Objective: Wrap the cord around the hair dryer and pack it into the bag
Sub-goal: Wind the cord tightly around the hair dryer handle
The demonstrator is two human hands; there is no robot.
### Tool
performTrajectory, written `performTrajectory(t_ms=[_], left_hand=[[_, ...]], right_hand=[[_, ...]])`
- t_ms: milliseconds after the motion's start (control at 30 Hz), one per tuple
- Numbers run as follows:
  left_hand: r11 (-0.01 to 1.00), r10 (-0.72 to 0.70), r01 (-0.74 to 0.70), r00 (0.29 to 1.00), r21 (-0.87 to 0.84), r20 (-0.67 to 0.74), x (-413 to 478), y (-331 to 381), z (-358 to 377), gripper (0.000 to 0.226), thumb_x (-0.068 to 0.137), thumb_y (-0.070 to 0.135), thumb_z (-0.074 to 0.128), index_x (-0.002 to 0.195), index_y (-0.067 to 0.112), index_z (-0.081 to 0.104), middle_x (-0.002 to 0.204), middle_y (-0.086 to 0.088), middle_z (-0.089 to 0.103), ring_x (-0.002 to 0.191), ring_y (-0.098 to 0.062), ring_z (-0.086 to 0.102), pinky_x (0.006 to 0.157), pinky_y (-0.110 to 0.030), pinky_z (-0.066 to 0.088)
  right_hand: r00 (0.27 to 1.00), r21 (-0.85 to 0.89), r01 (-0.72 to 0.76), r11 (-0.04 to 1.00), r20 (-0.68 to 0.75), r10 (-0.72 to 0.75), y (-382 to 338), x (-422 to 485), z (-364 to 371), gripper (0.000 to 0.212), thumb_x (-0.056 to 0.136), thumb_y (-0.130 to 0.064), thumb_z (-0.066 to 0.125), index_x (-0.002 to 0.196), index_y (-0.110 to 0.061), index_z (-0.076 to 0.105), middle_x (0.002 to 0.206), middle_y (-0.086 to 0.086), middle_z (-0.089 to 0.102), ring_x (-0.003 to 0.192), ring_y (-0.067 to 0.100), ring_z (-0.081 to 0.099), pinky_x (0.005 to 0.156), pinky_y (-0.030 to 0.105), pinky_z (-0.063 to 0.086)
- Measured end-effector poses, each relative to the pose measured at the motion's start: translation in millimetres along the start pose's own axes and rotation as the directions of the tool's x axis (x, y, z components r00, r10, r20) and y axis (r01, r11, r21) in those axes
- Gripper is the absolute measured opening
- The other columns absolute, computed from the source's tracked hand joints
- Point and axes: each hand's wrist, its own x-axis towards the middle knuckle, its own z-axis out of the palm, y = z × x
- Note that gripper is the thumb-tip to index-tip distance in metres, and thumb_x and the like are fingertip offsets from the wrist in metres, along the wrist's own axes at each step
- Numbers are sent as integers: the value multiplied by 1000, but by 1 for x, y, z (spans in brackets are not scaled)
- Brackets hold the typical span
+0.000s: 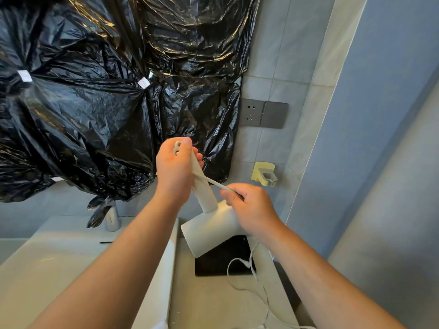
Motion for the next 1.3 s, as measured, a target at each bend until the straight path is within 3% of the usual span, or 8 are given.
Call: performTrajectory(t_ms=[400, 500, 700, 867, 900, 967, 1033, 1300], left_hand=[[984, -84, 44, 967, -170, -240, 23, -3, -9, 17, 101, 25, 47, 97, 10, 54, 83, -7, 58, 69, -17, 59, 64, -30, 57], [967, -159, 97, 954, -238, -256, 26, -4, -16, 18, 100, 25, 47, 99, 10, 55, 81, -6, 59, 70, -18, 58, 63, -31, 56], [898, -310, 215, 928, -383, -206, 25, -6, -21, 9, 101, 21, 48, 97, 14, 54, 82, -5, 58, 68, -18, 58, 64, -32, 57], [994, -109, 108, 993, -22, -43, 21, -11, -26, 37, 101, 27, 46, 133, 8, 46, 119, -10, 56, 101, -20, 61, 92, -33, 52], [953, 118, -114, 993, 279, 1, 20, -12, -31, 48, 99, 29, 50, 141, 8, 41, 135, -12, 48, 120, -22, 52, 102, -29, 42], [405, 563, -714, 687, 571, 460, 21, -13, -42, 57, 92, 37, 56, 138, 8, 43, 138, -13, 48, 128, -29, 44, 108, -34, 30], [-46, 367, -923, 341, 383, 865, 22, -13, -45, 55, 91, 51, 46, 128, 12, 55, 119, -7, 64, 114, -31, 57, 107, -46, 28], [-145, -235, -894, 447, 424, 863, 35, -7, -23, 53, 89, 71, 29, 83, 23, 50, 73, 3, 58, 69, -22, 56, 58, -34, 36]], right_hand=[[920, 196, -308, 931, -188, 344, 8, -13, 0, 34, 73, -33, 77, 94, -21, 52, 83, -7, 55, 75, 10, 54, 67, 29, 44], [870, 350, -447, 823, -45, 491, 11, -10, -2, 61, 71, -39, 79, 121, -22, 47, 102, -5, 62, 87, 5, 60, 74, 26, 45], [861, 654, -476, 588, 212, 461, 13, -6, -4, 41, 85, -8, 67, 122, -15, 51, 95, 5, 59, 57, 2, 61, 42, 15, 42], [868, 666, -441, 601, 148, 473, 20, -4, -4, 57, 63, -17, 77, 117, -17, 58, 109, 12, 67, 92, 25, 68, 69, 36, 54], [872, 667, -432, 607, 137, 470, 21, -3, -7, 59, 61, -18, 77, 117, -14, 58, 108, 13, 68, 91, 25, 68, 68, 36, 54], [884, 652, -414, 635, 124, 450, 24, -1, -14, 63, 58, -18, 78, 117, -12, 59, 103, 12, 68, 87, 23, 68, 66, 34, 53], [899, 624, -399, 672, 122, 420, 24, 0, -22, 68, 51, -23, 81, 114, -13, 60, 97, 10, 70, 84, 21, 68, 64, 32, 52], [930, 537, -360, 762, 138, 342, 28, 2, -33, 72, 45, -30, 83, 112, -18, 60, 104, 14, 67, 92, 27, 65, 71, 37, 50]])
